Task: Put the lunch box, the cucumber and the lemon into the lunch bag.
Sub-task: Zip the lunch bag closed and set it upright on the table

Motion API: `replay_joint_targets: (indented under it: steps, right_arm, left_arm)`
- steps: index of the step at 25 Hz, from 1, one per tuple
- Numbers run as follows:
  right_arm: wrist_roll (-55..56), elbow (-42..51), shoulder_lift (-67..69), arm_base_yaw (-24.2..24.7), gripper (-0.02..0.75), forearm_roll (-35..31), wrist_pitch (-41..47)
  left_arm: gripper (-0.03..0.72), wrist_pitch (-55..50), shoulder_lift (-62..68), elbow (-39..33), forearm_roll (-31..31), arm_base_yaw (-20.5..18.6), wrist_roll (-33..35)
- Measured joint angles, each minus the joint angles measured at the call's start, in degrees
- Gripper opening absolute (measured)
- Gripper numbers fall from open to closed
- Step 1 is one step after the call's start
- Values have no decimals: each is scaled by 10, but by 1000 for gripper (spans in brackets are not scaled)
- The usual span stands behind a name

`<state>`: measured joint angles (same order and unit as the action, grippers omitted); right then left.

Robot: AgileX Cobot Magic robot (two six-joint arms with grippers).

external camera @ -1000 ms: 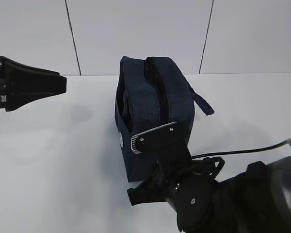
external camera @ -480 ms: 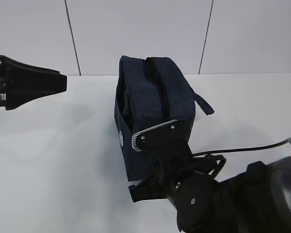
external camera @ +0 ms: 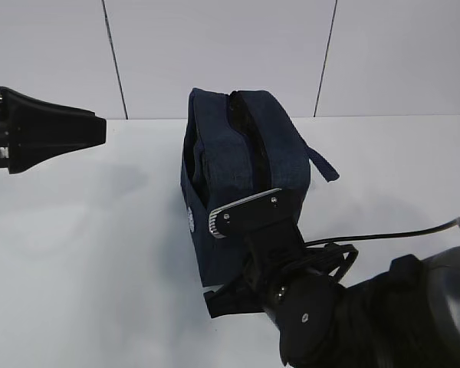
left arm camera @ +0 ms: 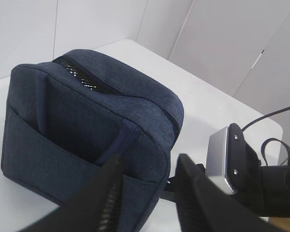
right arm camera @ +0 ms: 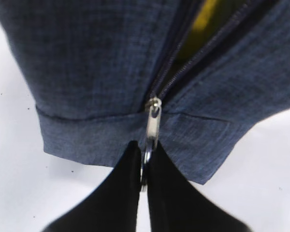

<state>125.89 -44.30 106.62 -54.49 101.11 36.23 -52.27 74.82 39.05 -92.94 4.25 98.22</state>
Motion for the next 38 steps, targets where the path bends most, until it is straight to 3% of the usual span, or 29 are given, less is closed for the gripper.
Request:
replay_joint_targets:
  steps: [24,38]
  right_arm:
    - [1,0,-15,1,8,-4,-8]
    - [-303,-5,-99,1,8,-212,-15]
  left_arm:
    - [267,-8,0,0,-1,0,0]
    - [267,-8,0,0,-3,0,0]
